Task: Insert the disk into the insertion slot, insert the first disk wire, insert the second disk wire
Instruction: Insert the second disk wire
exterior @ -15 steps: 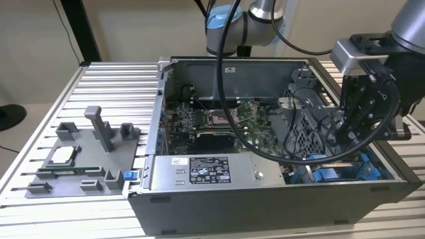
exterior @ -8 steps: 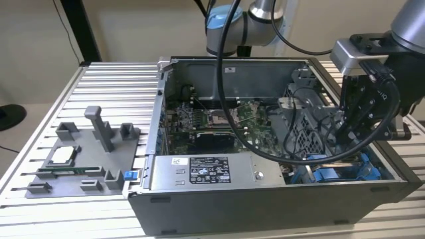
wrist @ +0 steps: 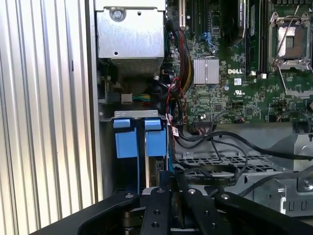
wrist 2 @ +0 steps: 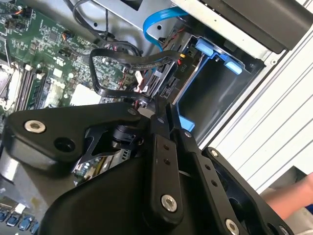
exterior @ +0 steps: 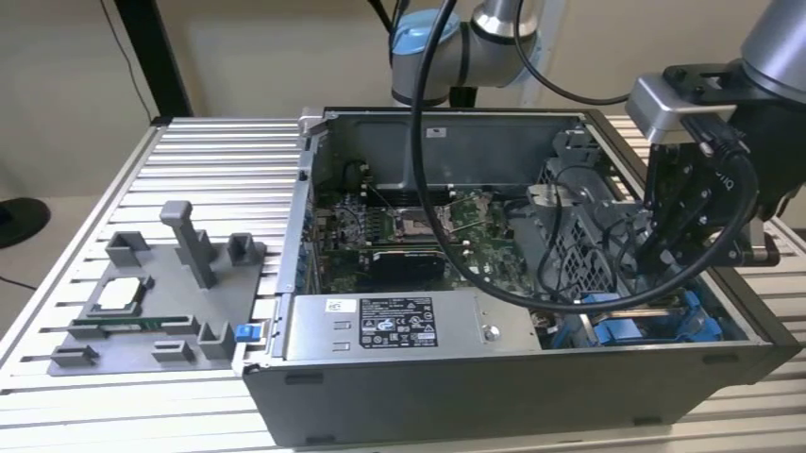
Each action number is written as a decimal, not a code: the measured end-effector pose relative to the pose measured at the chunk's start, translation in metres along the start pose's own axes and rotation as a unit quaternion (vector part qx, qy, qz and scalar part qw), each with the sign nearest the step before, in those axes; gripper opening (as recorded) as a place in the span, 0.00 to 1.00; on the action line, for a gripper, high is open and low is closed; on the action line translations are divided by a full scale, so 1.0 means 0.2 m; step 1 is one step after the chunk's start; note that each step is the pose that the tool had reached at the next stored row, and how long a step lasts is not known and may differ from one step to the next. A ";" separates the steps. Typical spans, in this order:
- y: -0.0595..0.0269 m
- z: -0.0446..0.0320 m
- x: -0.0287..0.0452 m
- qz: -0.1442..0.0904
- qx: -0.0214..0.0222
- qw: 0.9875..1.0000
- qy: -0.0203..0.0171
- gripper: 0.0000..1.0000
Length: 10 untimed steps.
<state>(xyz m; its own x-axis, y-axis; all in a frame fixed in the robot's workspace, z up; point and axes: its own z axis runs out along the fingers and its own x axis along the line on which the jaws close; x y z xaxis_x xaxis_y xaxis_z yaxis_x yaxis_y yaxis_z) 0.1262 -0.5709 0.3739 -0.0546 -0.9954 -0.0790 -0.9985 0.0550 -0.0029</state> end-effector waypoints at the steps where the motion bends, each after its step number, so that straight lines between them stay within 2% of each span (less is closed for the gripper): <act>1: 0.000 0.002 0.000 0.000 0.000 1.000 0.000 0.00; 6: 0.000 0.016 0.002 0.000 0.000 1.000 0.000 0.00; 10: 0.000 0.042 0.004 0.000 0.000 1.000 0.000 0.00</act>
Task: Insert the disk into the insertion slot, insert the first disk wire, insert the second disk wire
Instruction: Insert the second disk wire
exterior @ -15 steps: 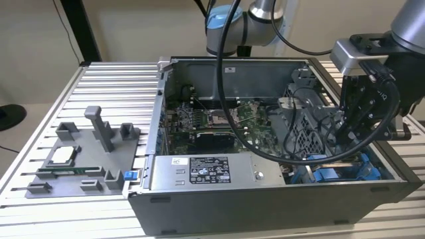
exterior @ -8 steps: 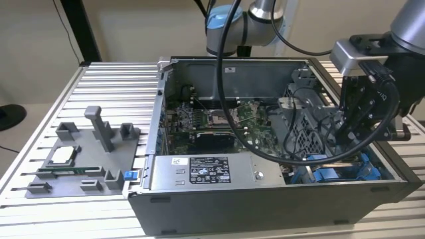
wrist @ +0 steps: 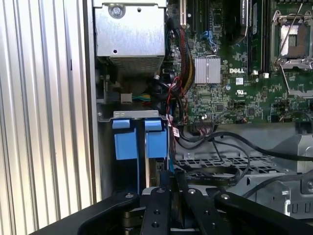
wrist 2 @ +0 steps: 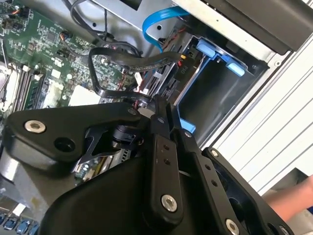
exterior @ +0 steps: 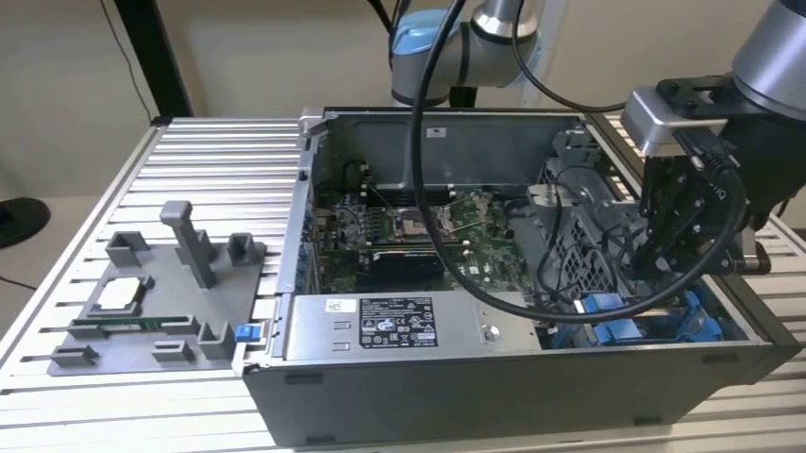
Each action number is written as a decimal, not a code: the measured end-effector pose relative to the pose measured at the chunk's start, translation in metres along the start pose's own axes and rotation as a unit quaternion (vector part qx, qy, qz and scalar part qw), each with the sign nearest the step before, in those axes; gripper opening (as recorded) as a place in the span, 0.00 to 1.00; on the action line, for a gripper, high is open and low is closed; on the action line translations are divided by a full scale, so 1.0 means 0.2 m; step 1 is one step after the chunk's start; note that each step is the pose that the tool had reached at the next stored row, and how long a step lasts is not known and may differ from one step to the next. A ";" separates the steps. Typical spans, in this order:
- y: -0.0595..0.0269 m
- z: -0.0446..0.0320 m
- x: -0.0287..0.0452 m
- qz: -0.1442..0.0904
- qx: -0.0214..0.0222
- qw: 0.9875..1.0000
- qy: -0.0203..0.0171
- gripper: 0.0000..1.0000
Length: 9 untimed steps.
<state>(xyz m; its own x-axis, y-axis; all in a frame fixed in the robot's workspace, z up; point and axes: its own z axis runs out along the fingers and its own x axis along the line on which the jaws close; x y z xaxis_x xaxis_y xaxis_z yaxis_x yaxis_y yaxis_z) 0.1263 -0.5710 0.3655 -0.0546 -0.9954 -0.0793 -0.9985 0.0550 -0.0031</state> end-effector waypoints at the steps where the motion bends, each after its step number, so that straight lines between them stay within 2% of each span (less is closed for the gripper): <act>1: -0.001 0.006 0.000 0.000 0.000 1.000 0.000 0.00; 9: -0.009 0.017 0.001 0.000 0.000 1.000 0.000 0.00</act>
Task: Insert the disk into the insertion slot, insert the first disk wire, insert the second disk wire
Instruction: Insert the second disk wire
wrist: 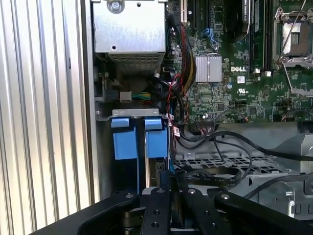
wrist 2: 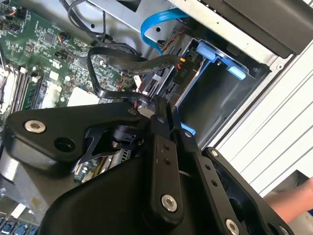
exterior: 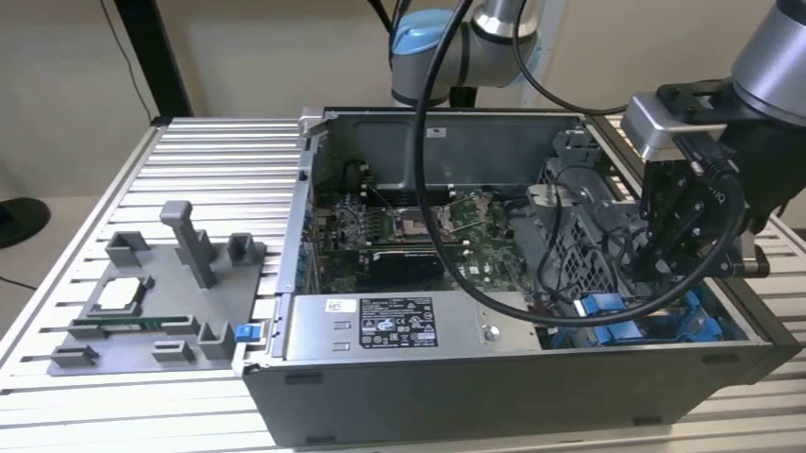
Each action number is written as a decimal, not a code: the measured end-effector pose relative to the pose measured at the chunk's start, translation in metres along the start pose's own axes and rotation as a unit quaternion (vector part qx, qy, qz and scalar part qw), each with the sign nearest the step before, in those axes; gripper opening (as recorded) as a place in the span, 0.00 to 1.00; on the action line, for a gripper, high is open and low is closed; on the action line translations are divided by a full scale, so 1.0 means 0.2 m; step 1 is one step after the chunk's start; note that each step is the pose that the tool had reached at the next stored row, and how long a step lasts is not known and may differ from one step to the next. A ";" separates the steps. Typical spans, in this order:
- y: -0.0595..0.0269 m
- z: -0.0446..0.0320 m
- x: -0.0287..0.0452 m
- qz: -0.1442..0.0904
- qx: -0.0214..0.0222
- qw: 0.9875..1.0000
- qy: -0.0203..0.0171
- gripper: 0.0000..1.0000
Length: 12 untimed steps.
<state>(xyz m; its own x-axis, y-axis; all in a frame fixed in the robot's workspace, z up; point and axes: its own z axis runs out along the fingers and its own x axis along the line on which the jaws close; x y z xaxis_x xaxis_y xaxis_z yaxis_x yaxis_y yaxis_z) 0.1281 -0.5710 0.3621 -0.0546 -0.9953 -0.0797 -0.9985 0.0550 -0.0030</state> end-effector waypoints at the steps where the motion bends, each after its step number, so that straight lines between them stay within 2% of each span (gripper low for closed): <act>1: 0.000 0.000 0.000 0.000 0.000 1.000 0.000 0.00; 12: -0.017 0.002 -0.001 0.000 0.000 1.000 0.000 0.00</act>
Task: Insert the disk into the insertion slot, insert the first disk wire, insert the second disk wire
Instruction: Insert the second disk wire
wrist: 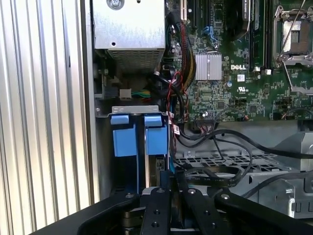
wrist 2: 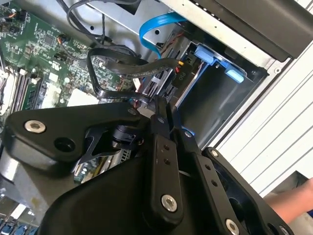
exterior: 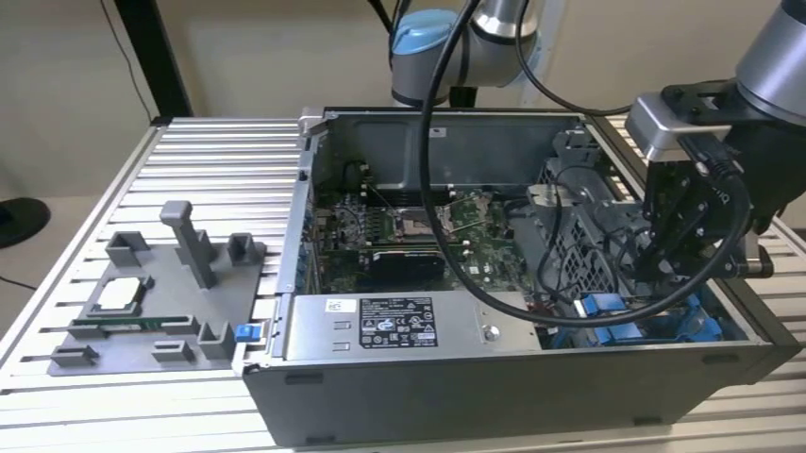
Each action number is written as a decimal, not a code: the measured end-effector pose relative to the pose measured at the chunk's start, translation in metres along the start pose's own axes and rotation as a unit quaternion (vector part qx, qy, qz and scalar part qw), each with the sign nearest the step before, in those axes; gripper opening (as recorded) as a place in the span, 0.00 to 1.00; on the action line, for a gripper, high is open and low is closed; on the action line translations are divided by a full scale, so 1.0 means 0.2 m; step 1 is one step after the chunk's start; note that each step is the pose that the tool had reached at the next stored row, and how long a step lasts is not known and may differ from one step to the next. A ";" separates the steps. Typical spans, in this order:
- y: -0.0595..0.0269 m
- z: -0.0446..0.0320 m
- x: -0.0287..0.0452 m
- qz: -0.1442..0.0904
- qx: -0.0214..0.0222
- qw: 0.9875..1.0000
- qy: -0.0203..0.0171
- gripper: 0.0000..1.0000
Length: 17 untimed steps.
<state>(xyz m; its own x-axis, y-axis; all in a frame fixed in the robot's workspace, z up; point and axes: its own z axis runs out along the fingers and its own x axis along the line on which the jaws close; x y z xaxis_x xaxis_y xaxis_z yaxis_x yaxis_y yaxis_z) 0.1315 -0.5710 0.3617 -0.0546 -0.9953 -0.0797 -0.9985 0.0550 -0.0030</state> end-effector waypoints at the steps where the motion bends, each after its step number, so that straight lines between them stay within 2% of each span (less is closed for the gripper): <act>1: 0.000 0.000 0.000 0.000 0.000 1.000 0.000 0.00; 11: -0.003 0.001 0.000 0.000 0.000 1.000 0.000 0.00; 17: -0.008 0.023 0.001 0.000 0.000 1.000 0.000 0.00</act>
<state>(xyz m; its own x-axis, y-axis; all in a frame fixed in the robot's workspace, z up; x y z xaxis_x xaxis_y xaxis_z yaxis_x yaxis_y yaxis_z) 0.1332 -0.5710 0.3570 -0.0545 -0.9953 -0.0797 -0.9985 0.0549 -0.0031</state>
